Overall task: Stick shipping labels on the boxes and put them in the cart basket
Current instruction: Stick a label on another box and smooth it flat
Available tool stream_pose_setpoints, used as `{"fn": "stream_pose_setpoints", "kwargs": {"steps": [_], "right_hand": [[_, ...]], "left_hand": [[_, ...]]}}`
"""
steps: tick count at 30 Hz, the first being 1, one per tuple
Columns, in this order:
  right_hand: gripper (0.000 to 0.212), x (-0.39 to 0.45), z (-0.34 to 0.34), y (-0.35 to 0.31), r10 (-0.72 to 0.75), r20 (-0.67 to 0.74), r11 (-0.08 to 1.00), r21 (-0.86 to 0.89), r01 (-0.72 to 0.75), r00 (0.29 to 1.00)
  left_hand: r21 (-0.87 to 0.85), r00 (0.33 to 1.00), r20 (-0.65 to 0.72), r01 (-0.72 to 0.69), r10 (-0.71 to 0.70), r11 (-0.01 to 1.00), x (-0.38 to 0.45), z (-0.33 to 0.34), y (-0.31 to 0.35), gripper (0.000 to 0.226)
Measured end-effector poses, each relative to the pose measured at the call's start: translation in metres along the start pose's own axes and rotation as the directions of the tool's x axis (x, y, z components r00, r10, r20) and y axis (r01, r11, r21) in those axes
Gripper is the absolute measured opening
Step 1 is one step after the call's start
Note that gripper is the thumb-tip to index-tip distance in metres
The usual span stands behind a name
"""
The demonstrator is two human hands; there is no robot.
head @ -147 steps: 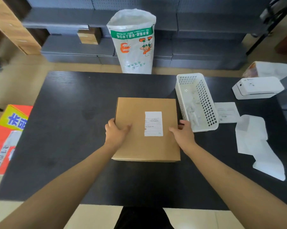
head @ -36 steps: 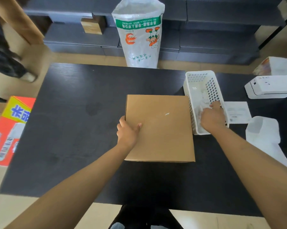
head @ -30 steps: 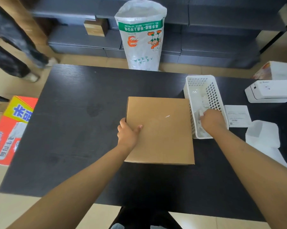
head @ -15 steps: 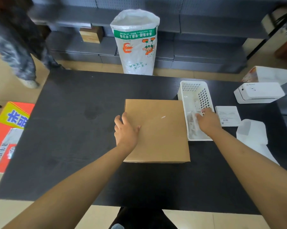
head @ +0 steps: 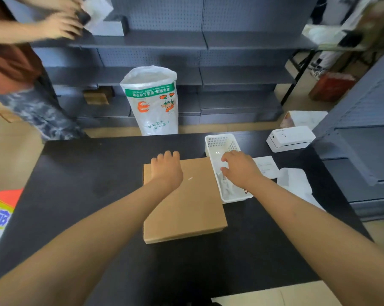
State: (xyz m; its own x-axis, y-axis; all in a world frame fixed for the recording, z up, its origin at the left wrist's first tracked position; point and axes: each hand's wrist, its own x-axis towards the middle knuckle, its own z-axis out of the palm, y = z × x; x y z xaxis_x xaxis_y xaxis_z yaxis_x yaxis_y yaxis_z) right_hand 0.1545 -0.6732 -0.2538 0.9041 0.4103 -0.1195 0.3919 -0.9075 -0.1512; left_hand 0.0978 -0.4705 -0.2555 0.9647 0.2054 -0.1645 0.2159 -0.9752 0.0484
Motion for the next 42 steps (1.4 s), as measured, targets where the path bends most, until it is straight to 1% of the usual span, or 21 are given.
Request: {"fn": "stream_pose_setpoints", "kwargs": {"steps": [3, 6, 10, 17, 21, 27, 31, 34, 37, 42], "right_hand": [[0.036, -0.009, -0.01, 0.019, 0.007, -0.015, 1.0, 0.002, -0.007, 1.0], [0.036, -0.019, -0.018, 0.049, 0.027, -0.024, 1.0, 0.005, -0.027, 0.999], [0.034, -0.033, -0.026, 0.103, 0.074, -0.04, 0.997, 0.037, -0.072, 0.996], [0.035, -0.056, -0.038, 0.205, 0.09, -0.012, 0.995, 0.045, -0.089, 0.996], [0.032, -0.064, -0.04, 0.253, 0.117, 0.012, 0.992, 0.043, -0.117, 0.993], [0.034, -0.059, -0.035, 0.293, 0.136, 0.04, 0.989, 0.047, -0.138, 0.99], [0.033, -0.056, -0.024, 0.312, 0.159, 0.097, 0.986, 0.026, -0.162, 0.982], [0.034, -0.049, -0.017, 0.324, 0.183, 0.137, 0.981, 0.043, -0.191, 0.973], [0.037, -0.042, -0.004, 0.33, 0.171, 0.192, 0.981, 0.053, -0.184, 0.966], [0.039, -0.019, 0.019, 0.343, 0.124, 0.233, 0.984, 0.095, -0.15, 0.964]], "left_hand": [[0.011, 0.999, -0.004, -0.037, 0.037, 0.999, 0.005, -0.012, 0.031, 0.043], [0.028, 0.997, -0.018, -0.071, 0.072, 0.997, 0.008, -0.016, 0.066, 0.042], [0.061, 0.994, -0.026, -0.107, 0.108, 0.992, 0.009, -0.015, 0.122, 0.043], [0.066, 0.993, 0.016, -0.122, 0.121, 0.99, 0.003, -0.007, 0.241, 0.044], [0.041, 0.988, 0.009, -0.151, 0.151, 0.988, 0.001, 0.0, 0.288, 0.045], [0.016, 0.984, 0.032, -0.176, 0.175, 0.984, 0.02, 0.013, 0.314, 0.045], [0.0, 0.977, 0.078, -0.198, 0.198, 0.98, 0.039, 0.024, 0.329, 0.05], [-0.02, 0.971, 0.108, -0.214, 0.215, 0.977, 0.05, 0.034, 0.339, 0.049], [-0.001, 0.962, 0.151, -0.23, 0.227, 0.973, 0.059, 0.047, 0.346, 0.049], [-0.018, 0.95, 0.232, -0.212, 0.21, 0.977, 0.076, 0.068, 0.362, 0.045]]}}
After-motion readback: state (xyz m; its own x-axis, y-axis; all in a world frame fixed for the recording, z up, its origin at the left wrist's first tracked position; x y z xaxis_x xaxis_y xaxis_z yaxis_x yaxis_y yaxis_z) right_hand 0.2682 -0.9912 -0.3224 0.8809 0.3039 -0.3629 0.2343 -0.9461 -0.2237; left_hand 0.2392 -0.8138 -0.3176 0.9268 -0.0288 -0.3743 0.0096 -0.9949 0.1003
